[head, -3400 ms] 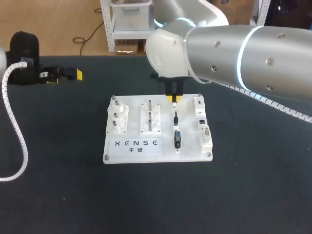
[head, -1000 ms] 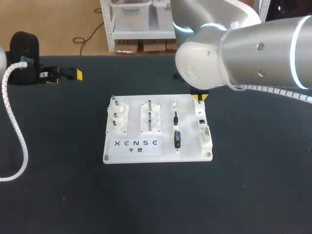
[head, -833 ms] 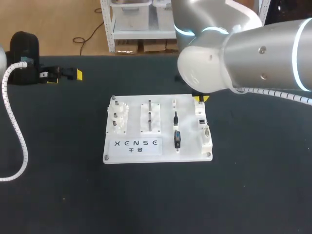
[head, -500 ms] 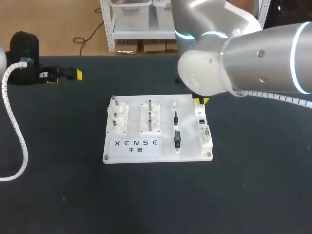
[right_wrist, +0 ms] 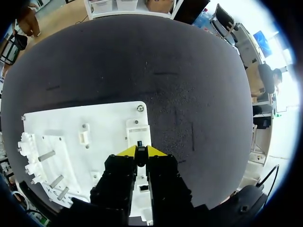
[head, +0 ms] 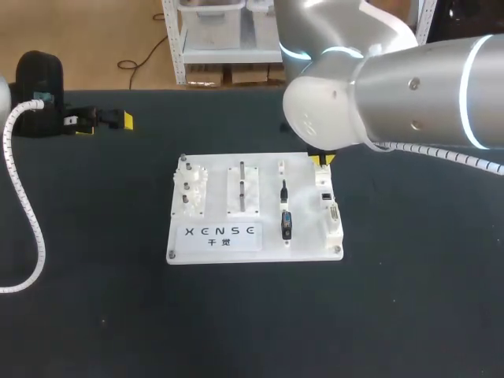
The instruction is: Insert the USB connector, Ethernet cable, and multi-pin plug into their matching sockets one by one.
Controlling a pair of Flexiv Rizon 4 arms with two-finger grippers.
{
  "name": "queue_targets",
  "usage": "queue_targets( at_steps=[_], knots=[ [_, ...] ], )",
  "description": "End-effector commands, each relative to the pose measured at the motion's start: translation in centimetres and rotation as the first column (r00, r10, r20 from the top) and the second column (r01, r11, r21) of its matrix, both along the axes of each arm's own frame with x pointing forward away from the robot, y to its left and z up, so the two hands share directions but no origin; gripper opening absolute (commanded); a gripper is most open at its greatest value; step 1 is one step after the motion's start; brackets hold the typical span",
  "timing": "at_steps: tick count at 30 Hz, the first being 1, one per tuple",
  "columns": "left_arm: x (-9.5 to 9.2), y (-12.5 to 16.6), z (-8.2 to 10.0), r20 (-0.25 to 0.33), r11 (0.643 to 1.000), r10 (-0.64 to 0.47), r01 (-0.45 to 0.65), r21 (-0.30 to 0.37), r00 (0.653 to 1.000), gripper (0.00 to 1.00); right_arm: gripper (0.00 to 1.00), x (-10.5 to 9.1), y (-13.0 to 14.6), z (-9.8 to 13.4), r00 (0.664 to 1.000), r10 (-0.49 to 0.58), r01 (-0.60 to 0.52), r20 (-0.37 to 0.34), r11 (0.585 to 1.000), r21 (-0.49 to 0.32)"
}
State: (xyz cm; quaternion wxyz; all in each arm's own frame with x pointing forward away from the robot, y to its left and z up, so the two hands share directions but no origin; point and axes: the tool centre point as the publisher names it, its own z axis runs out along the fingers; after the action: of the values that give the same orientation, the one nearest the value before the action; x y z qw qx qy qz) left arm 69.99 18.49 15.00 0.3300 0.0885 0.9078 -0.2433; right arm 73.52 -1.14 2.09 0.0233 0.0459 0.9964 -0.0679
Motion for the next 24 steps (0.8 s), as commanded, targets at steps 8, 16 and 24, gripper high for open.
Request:
queue_targets(
  at_steps=[8,16,24],
  knots=[
    [0.0,0.0,0.0,0.0,1.0,0.0,0.0,0.0,1.0,1.0,0.0,0.27,0.48,-0.25,1.0,0.002,-0.002,-0.006,1.0,0.01],
    [0.0,0.0,0.0,0.0,1.0,0.0,0.0,0.0,1.0,1.0,0.0,-0.03,-0.03,-0.21,1.0,-0.003,0.003,-0.004,1.0,0.004],
    [0.0,0.0,0.0,0.0,1.0,0.0,0.0,0.0,1.0,1.0,0.0,-0.2,-0.32,0.06,1.0,-0.009,0.009,0.002,1.0,0.004]
  ],
)
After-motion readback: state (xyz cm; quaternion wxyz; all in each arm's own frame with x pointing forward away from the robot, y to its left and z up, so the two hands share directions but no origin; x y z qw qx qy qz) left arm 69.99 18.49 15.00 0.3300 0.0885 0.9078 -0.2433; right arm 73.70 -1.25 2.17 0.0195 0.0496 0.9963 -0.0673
